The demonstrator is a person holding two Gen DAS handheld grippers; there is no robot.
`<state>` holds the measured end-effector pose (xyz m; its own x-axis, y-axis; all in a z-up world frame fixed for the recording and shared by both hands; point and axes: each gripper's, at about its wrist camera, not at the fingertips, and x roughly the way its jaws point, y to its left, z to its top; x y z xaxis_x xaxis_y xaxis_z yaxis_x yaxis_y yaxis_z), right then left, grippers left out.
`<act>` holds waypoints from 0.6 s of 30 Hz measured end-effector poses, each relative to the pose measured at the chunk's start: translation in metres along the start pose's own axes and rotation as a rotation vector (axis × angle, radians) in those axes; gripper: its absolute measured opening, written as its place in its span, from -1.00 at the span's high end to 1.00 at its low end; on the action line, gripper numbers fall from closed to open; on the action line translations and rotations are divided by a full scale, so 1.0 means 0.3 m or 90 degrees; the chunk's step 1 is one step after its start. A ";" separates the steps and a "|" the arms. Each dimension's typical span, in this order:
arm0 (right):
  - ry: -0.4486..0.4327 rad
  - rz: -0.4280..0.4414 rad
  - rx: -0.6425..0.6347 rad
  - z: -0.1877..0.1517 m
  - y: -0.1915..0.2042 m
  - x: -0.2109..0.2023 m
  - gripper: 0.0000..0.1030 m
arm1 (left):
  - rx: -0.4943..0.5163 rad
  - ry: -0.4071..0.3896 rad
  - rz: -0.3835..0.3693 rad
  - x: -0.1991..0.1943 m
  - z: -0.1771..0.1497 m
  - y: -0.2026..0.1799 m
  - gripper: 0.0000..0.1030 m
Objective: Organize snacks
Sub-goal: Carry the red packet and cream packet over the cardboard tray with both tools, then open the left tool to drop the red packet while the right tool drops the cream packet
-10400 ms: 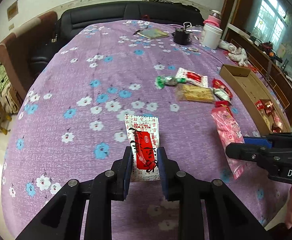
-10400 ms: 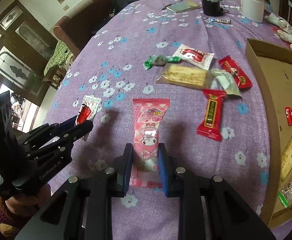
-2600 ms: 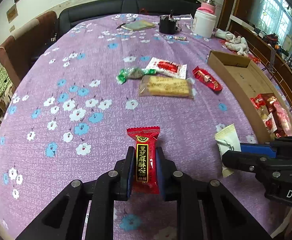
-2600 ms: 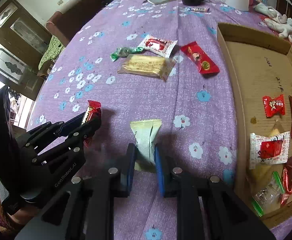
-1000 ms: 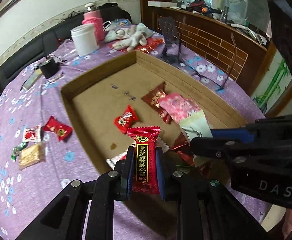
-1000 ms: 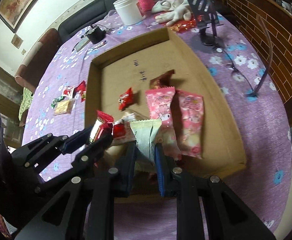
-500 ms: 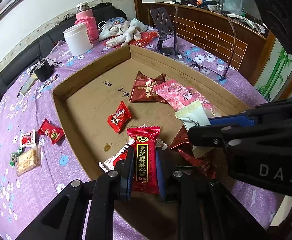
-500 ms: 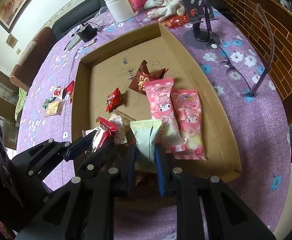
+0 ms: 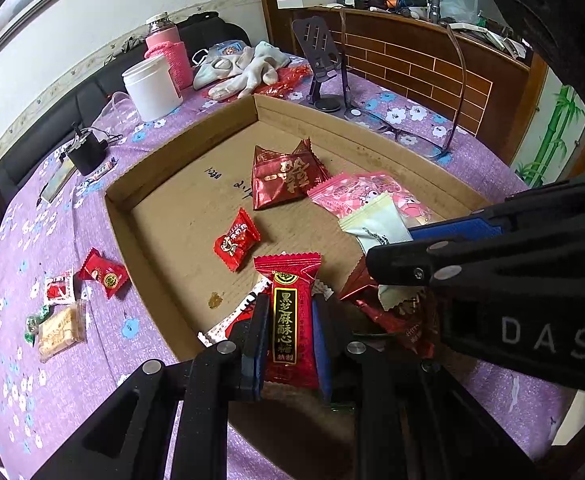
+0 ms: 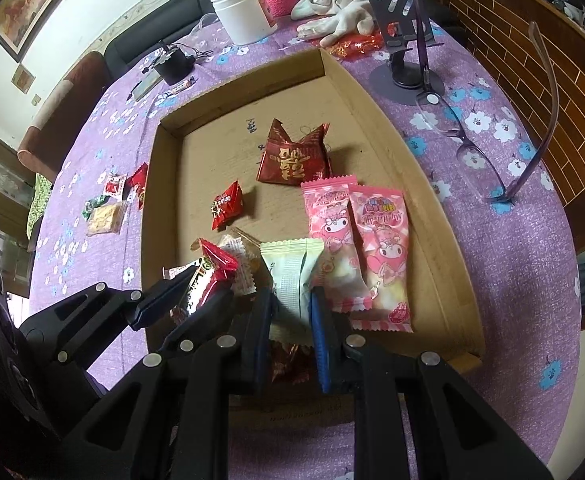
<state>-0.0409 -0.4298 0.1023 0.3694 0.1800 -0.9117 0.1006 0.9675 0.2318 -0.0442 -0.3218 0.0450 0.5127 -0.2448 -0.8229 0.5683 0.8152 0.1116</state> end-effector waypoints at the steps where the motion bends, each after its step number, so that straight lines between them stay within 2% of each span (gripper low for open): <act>1: 0.000 0.000 0.000 0.000 0.000 0.000 0.63 | 0.000 0.000 0.000 0.000 0.000 0.000 0.62; 18: -0.021 -0.012 -0.005 -0.008 0.010 -0.043 0.62 | -0.001 -0.012 0.008 -0.026 0.004 0.002 0.62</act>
<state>-0.0477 -0.4287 0.1139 0.3974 0.1560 -0.9043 0.1003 0.9721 0.2118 -0.0470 -0.3200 0.0522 0.5314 -0.2442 -0.8112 0.5609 0.8190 0.1209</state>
